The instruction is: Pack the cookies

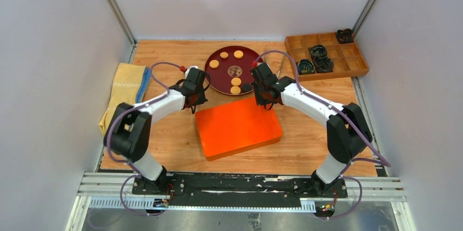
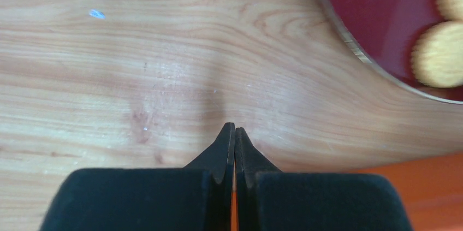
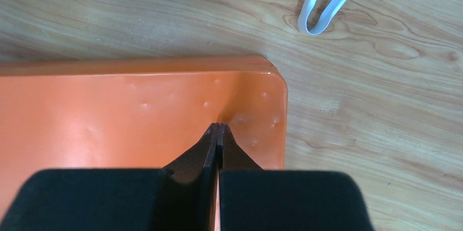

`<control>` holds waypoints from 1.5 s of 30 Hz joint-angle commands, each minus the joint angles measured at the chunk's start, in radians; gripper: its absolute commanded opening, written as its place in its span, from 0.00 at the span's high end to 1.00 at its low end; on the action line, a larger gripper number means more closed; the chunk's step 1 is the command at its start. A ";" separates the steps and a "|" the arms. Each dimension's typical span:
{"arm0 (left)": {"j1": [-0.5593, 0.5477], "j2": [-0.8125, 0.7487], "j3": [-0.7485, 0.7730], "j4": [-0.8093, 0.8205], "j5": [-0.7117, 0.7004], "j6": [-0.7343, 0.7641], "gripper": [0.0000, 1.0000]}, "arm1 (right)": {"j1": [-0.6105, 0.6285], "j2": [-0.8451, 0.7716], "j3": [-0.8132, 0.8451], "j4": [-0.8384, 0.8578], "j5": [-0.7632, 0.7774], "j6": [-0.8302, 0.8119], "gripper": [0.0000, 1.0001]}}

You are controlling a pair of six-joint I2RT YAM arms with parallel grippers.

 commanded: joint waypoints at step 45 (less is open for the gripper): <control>-0.007 -0.645 -0.074 -0.125 0.090 -0.015 1.00 | -0.005 -0.436 -0.113 -0.075 0.151 -0.010 0.85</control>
